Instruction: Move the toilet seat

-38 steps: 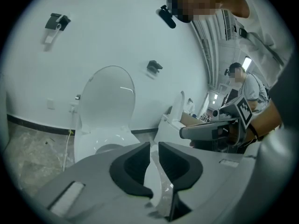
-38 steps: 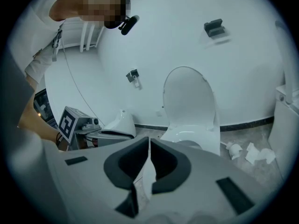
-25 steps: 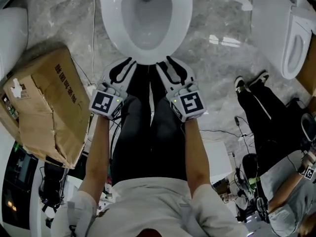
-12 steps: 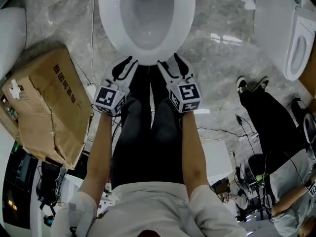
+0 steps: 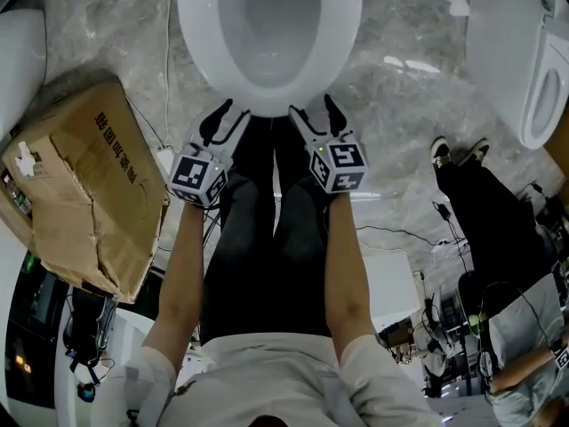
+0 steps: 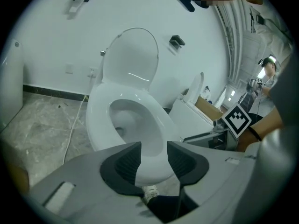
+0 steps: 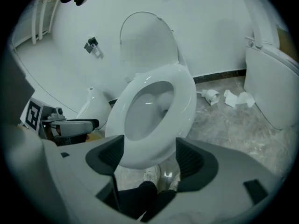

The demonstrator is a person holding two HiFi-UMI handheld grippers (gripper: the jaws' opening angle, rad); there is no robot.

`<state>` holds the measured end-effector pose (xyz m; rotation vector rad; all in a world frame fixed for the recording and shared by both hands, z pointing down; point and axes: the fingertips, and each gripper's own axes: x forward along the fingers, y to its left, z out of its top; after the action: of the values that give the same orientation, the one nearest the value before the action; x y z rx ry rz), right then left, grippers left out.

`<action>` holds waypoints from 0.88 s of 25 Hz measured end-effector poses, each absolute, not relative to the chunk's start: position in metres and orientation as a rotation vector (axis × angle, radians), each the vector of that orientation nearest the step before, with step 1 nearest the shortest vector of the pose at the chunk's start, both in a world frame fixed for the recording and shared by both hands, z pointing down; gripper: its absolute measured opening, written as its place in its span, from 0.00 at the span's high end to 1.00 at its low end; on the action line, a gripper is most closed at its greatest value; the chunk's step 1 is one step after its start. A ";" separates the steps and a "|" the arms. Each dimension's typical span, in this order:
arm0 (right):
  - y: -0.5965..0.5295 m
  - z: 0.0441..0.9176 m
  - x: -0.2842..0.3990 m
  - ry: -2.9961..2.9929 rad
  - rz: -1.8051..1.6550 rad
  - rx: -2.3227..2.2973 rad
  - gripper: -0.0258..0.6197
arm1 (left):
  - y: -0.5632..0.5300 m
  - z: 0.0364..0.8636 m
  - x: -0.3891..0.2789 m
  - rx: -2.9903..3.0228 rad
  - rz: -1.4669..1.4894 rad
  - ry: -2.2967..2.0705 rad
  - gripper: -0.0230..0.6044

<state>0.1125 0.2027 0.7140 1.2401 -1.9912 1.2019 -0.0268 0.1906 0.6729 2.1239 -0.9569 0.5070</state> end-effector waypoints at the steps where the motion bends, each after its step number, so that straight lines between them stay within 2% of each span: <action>1: 0.204 0.716 0.114 -1.987 1.212 1.242 0.41 | 0.191 0.676 -0.029 2.111 0.510 -0.965 0.67; 4: 0.205 0.721 0.116 -1.980 1.240 1.242 0.37 | 0.194 0.687 -0.035 2.074 0.520 -0.986 0.56; 11: 0.203 0.737 0.116 -1.972 1.318 1.229 0.29 | 0.197 0.718 -0.045 1.980 0.567 -1.017 0.40; 20: 0.196 0.750 0.112 -1.962 1.358 1.197 0.25 | 0.195 0.722 -0.047 1.936 0.567 -1.058 0.39; 21: 0.196 0.751 0.111 -1.960 1.361 1.189 0.25 | 0.196 0.725 -0.050 1.911 0.567 -1.076 0.34; 22: 0.196 0.753 0.110 -1.960 1.363 1.181 0.25 | 0.197 0.728 -0.053 1.880 0.561 -1.096 0.33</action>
<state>0.1098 0.1962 0.7526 1.1806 -1.9602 1.3631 -0.0527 0.1966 0.7279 1.8803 -1.0961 0.5610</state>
